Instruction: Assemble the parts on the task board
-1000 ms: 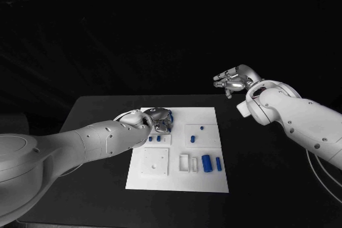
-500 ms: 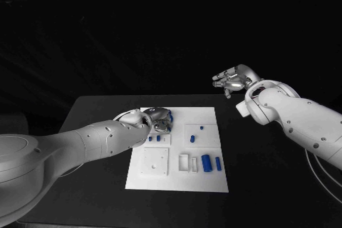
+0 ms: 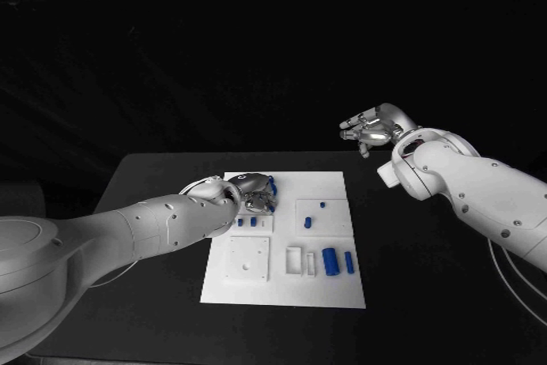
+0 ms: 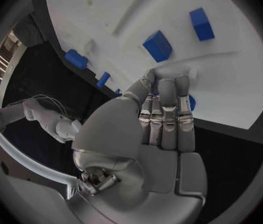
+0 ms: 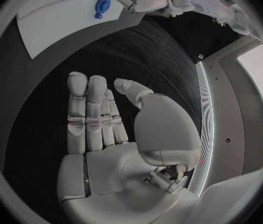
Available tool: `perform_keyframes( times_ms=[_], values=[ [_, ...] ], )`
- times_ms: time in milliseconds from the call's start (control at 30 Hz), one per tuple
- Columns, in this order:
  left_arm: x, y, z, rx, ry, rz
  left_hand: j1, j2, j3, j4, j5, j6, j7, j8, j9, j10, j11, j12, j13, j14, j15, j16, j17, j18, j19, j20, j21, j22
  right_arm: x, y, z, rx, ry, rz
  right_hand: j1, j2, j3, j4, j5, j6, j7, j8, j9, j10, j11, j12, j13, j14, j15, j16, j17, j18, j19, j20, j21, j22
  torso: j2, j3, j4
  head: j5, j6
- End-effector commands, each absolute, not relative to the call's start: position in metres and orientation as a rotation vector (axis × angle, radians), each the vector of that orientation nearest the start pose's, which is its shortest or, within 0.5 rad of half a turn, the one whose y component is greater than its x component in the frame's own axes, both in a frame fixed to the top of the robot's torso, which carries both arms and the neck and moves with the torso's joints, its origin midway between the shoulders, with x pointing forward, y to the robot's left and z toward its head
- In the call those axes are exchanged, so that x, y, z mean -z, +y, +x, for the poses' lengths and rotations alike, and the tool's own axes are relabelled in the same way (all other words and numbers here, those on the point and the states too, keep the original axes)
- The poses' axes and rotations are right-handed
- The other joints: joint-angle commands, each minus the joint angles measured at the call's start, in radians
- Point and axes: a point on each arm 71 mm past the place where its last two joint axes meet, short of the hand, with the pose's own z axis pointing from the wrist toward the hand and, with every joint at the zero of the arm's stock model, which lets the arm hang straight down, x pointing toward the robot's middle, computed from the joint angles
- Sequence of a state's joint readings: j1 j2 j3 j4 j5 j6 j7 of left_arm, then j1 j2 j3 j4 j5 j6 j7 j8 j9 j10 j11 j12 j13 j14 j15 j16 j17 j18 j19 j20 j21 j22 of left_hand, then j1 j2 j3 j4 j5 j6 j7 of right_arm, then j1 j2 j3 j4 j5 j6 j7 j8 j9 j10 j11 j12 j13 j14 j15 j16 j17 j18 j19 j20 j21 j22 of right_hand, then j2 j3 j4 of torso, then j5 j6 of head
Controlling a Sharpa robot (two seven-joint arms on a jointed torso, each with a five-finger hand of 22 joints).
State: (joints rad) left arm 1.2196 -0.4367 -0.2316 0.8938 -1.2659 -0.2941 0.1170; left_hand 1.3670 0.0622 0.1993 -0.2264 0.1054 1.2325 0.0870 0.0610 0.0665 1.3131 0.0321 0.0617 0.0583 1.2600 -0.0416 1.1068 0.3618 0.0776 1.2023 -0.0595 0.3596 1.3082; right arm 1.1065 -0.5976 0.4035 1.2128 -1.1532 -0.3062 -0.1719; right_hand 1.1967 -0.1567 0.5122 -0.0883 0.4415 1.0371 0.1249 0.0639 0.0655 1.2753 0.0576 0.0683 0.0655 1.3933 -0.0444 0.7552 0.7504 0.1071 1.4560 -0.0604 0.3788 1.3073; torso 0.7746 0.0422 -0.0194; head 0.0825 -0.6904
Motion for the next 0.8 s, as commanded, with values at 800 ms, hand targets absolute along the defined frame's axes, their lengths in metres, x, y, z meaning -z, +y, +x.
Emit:
perform_keyframes(
  times_ms=[800],
  values=[
    [0.222, 0.204, 0.561, 0.705, 1.715, -0.005, -0.019, -0.003, 0.024, 0.003, 0.006, 0.005, -0.002, 0.003, 0.003, 0.003, 0.000, -0.002, 0.002, 0.007, -0.001, 0.013, 0.004, 0.001, -0.012, -0.002, 0.034, 0.020, 0.112, -0.202, 0.570, -0.840, 1.494, 0.486, -0.004, -0.003, 0.004, 0.003, 0.004, -0.001, 0.006, -0.001, 0.000, -0.006, 0.000, -0.005, -0.001, 0.001, 0.006, 0.003, -0.001, 0.019, 0.001, 0.002, -0.006, 0.042, 0.000, -0.0013, 0.0030, 0.007, 0.004]
  ],
)
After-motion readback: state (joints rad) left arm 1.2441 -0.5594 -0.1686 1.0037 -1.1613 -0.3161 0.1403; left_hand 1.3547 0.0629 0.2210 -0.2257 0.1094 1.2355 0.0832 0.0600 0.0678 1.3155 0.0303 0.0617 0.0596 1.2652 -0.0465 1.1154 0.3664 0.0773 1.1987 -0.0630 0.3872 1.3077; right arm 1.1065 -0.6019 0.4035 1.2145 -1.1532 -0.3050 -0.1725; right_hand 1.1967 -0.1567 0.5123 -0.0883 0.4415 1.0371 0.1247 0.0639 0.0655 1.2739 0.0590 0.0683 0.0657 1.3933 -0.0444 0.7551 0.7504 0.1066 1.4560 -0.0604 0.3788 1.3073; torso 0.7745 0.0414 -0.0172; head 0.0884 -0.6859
